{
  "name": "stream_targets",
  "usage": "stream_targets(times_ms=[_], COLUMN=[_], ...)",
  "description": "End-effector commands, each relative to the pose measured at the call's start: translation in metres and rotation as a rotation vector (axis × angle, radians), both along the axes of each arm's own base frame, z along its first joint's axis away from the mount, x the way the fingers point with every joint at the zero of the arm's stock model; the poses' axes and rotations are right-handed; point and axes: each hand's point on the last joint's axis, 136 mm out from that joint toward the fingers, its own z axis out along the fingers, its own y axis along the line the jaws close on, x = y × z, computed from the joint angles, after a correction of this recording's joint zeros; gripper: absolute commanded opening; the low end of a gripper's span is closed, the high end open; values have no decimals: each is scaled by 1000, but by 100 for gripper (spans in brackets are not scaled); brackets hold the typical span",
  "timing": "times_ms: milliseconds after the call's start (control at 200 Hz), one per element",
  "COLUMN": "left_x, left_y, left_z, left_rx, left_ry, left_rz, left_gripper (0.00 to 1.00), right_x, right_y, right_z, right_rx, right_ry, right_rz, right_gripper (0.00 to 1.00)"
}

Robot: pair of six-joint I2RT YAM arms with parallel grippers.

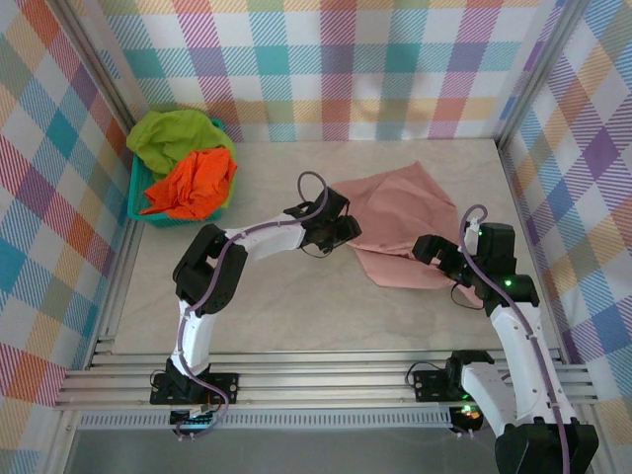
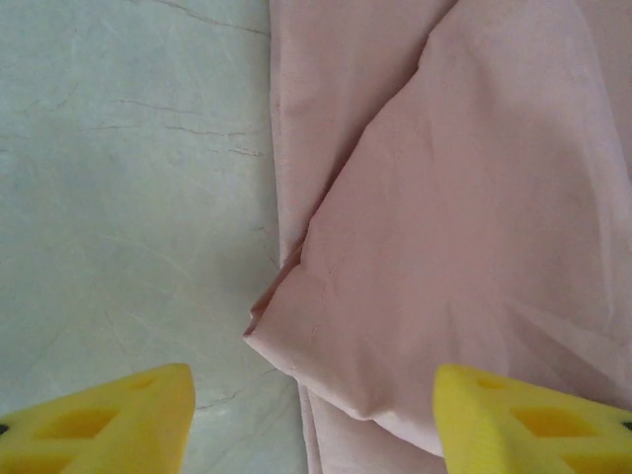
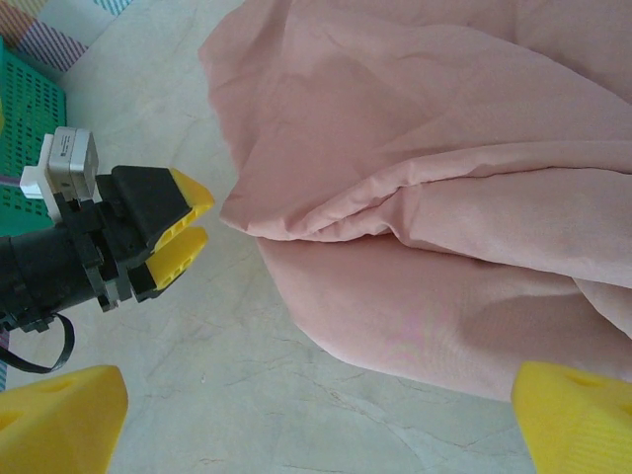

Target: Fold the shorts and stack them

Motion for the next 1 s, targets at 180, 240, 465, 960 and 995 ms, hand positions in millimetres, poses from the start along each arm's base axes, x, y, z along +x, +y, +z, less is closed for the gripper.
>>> stream_targets(times_ms=[180, 240, 465, 960, 995], left_x=[-12, -13, -11, 16, 17], left_y=[-5, -4, -9, -11, -2], left_z=[-18, -23, -34, 34, 47], left_rx=[-5, -1, 8, -33, -20], left_ry=[60, 68, 85, -70, -92], left_rz=[16, 22, 17, 23, 33], left_gripper=[45, 44, 42, 0, 0], right_x=[-6, -6, -8, -16, -15], right_y=[-1, -1, -5, -27, -26], right_z=[-7, -8, -10, -17, -17], right_rx=[-13, -12, -27, -70, -66], right_ry=[26, 29, 42, 98, 102], right_rz=[-2, -5, -21, -165, -158], right_gripper=[99, 100, 99, 98, 98])
